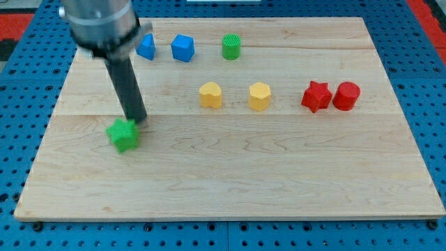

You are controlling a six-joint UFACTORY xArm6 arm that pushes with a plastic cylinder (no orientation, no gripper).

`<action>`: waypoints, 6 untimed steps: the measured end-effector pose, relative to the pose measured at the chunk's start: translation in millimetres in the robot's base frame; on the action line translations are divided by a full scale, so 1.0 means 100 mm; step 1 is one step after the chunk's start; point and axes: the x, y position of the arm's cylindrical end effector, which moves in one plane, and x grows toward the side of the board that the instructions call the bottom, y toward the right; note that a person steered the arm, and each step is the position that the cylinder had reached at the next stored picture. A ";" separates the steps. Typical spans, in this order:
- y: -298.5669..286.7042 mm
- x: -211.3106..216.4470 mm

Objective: Move your arm to the bottom left of the green star

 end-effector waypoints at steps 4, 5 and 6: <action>-0.91 0.28; -1.03 0.68; -0.45 0.80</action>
